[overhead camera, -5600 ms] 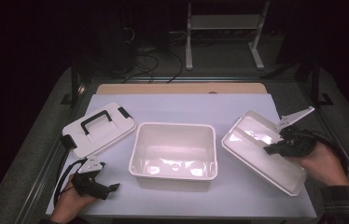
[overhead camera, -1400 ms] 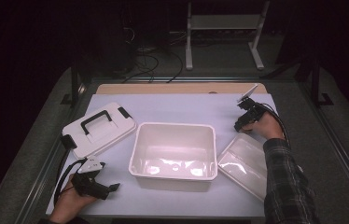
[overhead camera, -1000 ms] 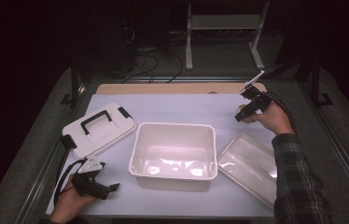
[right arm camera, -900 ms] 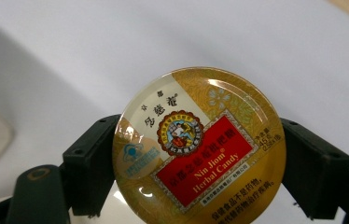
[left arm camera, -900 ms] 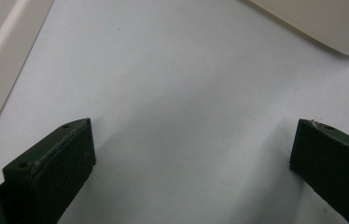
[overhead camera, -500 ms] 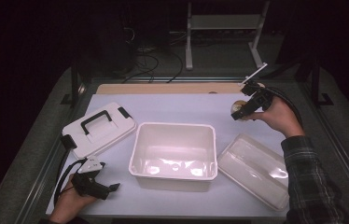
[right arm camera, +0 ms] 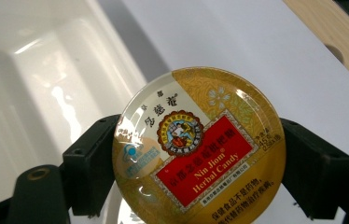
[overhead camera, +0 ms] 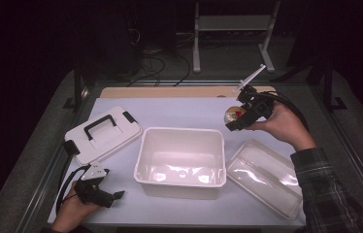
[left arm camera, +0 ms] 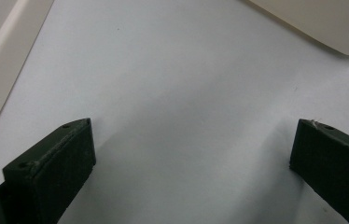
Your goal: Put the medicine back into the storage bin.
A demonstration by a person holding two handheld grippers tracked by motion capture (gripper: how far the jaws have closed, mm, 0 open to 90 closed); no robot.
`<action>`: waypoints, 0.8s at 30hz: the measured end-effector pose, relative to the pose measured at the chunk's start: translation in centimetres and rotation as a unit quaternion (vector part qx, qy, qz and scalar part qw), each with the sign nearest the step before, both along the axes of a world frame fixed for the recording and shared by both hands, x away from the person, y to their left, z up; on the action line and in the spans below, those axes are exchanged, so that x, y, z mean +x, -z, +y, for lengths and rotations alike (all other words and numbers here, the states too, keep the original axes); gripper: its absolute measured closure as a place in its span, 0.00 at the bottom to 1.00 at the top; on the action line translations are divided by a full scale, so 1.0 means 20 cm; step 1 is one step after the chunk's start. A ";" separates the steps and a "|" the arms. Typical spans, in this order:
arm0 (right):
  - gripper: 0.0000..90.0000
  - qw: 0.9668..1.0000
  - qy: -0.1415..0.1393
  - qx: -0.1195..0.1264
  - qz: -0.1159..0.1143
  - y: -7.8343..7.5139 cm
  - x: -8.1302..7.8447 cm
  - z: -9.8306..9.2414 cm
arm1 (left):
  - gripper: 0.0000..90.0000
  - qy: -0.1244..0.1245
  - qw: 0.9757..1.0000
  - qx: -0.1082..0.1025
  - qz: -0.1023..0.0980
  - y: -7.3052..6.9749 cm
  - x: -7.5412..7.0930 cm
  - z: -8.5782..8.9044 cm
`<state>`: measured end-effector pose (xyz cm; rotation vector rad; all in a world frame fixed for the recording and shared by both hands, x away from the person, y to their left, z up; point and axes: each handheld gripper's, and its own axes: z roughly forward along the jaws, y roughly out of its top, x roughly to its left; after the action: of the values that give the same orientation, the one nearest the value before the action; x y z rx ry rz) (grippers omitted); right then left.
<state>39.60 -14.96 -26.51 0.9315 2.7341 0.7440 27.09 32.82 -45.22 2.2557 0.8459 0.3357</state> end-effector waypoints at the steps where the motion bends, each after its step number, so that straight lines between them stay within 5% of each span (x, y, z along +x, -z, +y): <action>1: 0.22 1.000 -0.010 0.000 -0.004 -0.01 -0.02 0.03 | 0.00 0.000 1.000 0.000 0.000 0.00 0.00 0.00; 11: 0.22 0.996 -0.084 0.006 -0.010 -0.05 -0.13 0.22 | 0.00 0.000 1.000 0.000 -0.001 0.00 0.00 0.00; 24: 0.22 0.987 -0.158 -0.014 0.008 0.07 -0.21 0.43 | 0.00 0.001 1.000 0.001 0.000 0.00 0.00 0.00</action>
<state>35.44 -6.38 -27.92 0.5024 2.9349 0.7459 27.09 32.83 -45.21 2.2584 0.8440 0.3363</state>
